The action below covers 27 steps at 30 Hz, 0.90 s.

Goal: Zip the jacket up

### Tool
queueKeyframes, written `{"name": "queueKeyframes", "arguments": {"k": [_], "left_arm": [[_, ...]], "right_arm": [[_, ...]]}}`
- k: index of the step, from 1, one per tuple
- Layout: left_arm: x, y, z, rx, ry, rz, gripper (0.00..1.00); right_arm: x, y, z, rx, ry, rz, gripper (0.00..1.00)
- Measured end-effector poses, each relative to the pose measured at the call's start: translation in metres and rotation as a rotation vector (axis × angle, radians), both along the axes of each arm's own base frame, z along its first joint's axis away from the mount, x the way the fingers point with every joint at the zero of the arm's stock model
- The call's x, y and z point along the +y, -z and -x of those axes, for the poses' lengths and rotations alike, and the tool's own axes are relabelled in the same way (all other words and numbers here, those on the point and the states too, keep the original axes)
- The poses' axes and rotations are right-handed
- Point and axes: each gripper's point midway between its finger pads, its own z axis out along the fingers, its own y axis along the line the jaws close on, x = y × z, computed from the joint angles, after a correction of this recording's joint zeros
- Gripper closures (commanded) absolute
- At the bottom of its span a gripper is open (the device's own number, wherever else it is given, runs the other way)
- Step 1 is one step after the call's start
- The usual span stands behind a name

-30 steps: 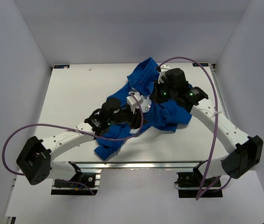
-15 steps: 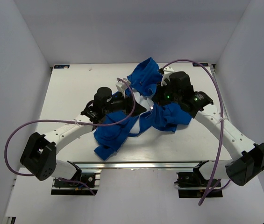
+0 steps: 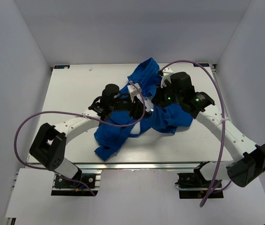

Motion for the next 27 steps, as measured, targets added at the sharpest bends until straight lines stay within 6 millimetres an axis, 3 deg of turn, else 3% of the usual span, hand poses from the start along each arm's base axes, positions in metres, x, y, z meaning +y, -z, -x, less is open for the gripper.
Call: {"name": "queueKeyframes", "arguments": {"k": [6, 16, 22, 23, 27], "left_arm": [[-0.006, 0.019, 0.002, 0.003, 0.067, -0.028, 0.42], [-0.015, 0.002, 0.025, -0.058, 0.229, 0.027, 0.42], [-0.023, -0.001, 0.028, -0.083, 0.281, 0.042, 0.42], [-0.024, -0.001, 0.028, -0.085, 0.284, 0.042, 0.45], [-0.028, -0.004, 0.027, -0.101, 0.294, 0.046, 0.71]], "right_arm": [[0.003, -0.003, 0.003, 0.001, -0.021, -0.012, 1.0], [0.004, -0.005, 0.003, 0.002, -0.027, -0.014, 1.0], [0.004, -0.004, 0.004, 0.003, -0.027, -0.014, 1.0], [0.003, -0.004, 0.004, 0.003, -0.027, -0.014, 1.0], [0.004, -0.004, 0.004, 0.005, -0.03, -0.015, 1.0]]}}
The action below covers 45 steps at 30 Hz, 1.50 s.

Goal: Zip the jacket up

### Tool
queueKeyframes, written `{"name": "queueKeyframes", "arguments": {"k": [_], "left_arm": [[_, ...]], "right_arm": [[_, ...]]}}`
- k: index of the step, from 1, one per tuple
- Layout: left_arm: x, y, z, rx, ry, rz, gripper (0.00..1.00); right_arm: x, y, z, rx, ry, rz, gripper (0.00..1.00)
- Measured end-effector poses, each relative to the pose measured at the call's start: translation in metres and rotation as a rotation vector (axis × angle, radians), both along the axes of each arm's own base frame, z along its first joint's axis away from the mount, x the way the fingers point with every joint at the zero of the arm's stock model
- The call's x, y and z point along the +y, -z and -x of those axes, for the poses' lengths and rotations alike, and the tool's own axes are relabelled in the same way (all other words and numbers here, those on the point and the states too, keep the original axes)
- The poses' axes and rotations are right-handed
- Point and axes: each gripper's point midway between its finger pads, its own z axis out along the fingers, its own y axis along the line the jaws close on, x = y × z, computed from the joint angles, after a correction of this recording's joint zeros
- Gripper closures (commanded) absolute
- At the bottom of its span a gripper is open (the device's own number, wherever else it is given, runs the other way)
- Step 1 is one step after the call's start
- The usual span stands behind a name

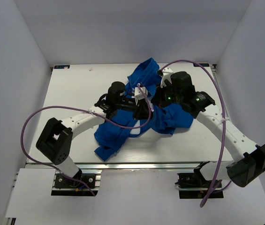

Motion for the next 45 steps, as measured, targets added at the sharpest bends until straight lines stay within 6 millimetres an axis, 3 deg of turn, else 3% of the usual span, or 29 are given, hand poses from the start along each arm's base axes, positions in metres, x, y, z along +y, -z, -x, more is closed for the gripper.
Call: {"name": "queueKeyframes", "arguments": {"k": [4, 10, 15, 21, 32, 39, 45], "left_arm": [[-0.002, -0.003, 0.0, -0.012, 0.006, 0.006, 1.0], [0.001, 0.002, -0.003, -0.007, -0.029, -0.026, 1.0], [0.01, -0.002, -0.011, -0.038, -0.161, -0.092, 1.0], [-0.003, -0.005, 0.006, -0.105, -0.231, -0.189, 1.0], [0.016, 0.028, 0.008, -0.113, -0.462, -0.473, 1.0], [0.02, 0.034, 0.017, -0.073, -0.515, -0.517, 1.0], [0.028, 0.025, 0.028, -0.047, -0.525, -0.459, 1.0]], "right_arm": [[0.0, 0.0, 0.0, 0.0, 0.0, 0.0, 1.0], [-0.002, 0.001, -0.002, -0.003, 0.014, 0.009, 1.0], [-0.008, 0.002, -0.007, -0.014, 0.052, 0.032, 1.0], [-0.004, 0.006, -0.009, 0.005, 0.051, 0.043, 1.0], [-0.006, 0.022, -0.034, 0.033, 0.15, 0.121, 1.0], [-0.003, 0.029, -0.033, 0.056, 0.162, 0.127, 1.0], [0.005, 0.037, -0.026, 0.095, 0.127, 0.127, 1.0]]}}
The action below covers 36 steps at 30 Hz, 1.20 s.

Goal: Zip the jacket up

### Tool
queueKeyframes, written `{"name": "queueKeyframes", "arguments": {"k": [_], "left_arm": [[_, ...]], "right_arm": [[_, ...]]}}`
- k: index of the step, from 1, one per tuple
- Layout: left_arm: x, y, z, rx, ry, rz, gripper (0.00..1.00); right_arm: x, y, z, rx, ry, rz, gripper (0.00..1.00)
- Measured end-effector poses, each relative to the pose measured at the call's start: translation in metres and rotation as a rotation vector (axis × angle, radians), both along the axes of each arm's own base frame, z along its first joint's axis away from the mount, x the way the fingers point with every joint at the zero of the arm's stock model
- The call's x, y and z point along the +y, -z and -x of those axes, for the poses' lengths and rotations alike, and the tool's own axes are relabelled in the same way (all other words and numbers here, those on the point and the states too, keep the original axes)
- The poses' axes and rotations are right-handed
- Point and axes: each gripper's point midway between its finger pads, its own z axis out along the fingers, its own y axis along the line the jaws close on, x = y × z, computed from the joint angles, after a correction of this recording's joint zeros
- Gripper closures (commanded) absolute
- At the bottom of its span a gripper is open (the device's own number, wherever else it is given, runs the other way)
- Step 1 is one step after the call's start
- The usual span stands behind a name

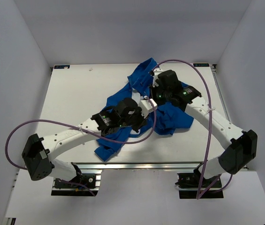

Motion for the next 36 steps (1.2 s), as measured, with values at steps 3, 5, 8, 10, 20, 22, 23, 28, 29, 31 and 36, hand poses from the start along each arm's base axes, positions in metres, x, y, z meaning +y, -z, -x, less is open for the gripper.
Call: {"name": "queueKeyframes", "arguments": {"k": [3, 5, 8, 10, 20, 22, 23, 28, 29, 31, 36], "left_arm": [[0.008, -0.005, 0.006, 0.001, -0.009, 0.025, 1.0], [0.012, -0.004, 0.011, 0.011, -0.011, 0.032, 1.0], [0.014, 0.01, 0.029, 0.059, 0.019, 0.018, 1.0], [0.016, 0.024, 0.039, 0.099, 0.033, 0.0, 1.0], [0.064, 0.108, 0.079, 0.358, -0.089, -0.176, 0.03], [0.078, 0.12, 0.086, 0.421, -0.168, -0.218, 0.02], [0.084, 0.122, 0.088, 0.448, -0.213, -0.233, 0.02], [0.114, 0.117, 0.075, 0.441, -0.471, -0.266, 0.02], [0.118, 0.113, 0.07, 0.429, -0.52, -0.267, 0.02], [0.124, 0.102, 0.056, 0.403, -0.617, -0.251, 0.02], [0.135, 0.068, -0.002, 0.373, -0.838, -0.101, 0.02]], "right_arm": [[0.01, -0.001, 0.008, 0.012, -0.064, -0.039, 0.87], [0.016, 0.002, 0.014, 0.014, -0.113, -0.071, 0.61], [0.016, 0.014, 0.023, 0.017, -0.162, -0.117, 0.41], [0.014, 0.027, 0.033, 0.041, -0.178, -0.136, 0.34], [-0.008, 0.065, 0.073, 0.121, -0.172, -0.146, 0.11], [-0.013, 0.079, 0.078, 0.151, -0.161, -0.126, 0.11], [-0.016, 0.087, 0.081, 0.171, -0.154, -0.111, 0.11], [-0.026, 0.107, 0.084, 0.207, -0.109, -0.051, 0.11], [-0.026, 0.108, 0.083, 0.202, -0.1, -0.042, 0.11], [-0.025, 0.11, 0.083, 0.192, -0.093, -0.026, 0.11], [-0.017, 0.132, 0.083, 0.211, -0.068, 0.042, 0.11]]}}
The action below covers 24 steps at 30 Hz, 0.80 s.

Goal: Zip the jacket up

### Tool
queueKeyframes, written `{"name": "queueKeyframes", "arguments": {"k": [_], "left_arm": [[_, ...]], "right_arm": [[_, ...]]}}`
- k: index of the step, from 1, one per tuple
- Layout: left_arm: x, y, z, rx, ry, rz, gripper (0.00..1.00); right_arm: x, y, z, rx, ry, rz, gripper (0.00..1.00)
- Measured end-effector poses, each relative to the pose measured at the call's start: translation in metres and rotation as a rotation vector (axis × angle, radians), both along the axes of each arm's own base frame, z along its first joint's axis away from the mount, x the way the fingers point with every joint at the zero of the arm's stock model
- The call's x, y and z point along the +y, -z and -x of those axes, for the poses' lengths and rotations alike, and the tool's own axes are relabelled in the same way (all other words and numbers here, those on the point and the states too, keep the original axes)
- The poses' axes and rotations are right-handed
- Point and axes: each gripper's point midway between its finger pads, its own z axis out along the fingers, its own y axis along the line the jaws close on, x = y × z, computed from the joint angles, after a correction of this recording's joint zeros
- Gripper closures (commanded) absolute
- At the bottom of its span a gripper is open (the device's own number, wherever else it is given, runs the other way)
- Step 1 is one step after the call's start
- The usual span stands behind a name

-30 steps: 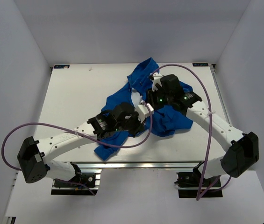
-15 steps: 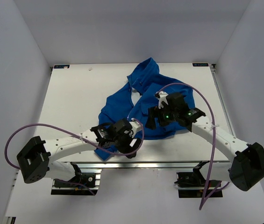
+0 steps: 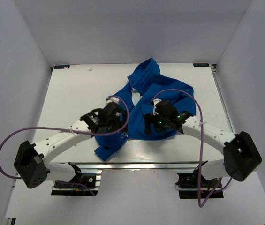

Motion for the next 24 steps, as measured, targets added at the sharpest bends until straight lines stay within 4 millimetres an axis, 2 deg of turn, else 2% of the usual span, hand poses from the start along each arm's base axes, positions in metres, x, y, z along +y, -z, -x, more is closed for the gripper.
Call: {"name": "queueKeyframes", "arguments": {"k": [4, 6, 9, 15, 19, 24], "left_arm": [[0.028, 0.008, -0.045, -0.004, -0.172, 0.014, 0.02], [0.031, 0.015, -0.055, 0.0, -0.195, 0.009, 0.02], [0.025, 0.027, -0.061, 0.005, -0.178, 0.006, 0.02], [0.024, 0.065, -0.072, 0.068, -0.18, -0.04, 0.02], [0.017, 0.082, -0.078, 0.093, -0.156, -0.032, 0.02], [0.011, 0.1, -0.086, 0.115, -0.141, -0.022, 0.02]], "right_arm": [[-0.001, 0.034, -0.002, 0.06, 0.066, 0.077, 0.11], [-0.007, 0.051, -0.004, 0.093, 0.113, 0.125, 0.11], [-0.016, 0.071, -0.007, 0.134, 0.175, 0.174, 0.11], [-0.032, 0.073, -0.026, 0.146, 0.338, 0.137, 0.11], [-0.072, 0.072, -0.037, 0.146, 0.501, 0.084, 0.11], [-0.155, 0.071, -0.04, 0.143, 0.753, 0.084, 0.11]]}}
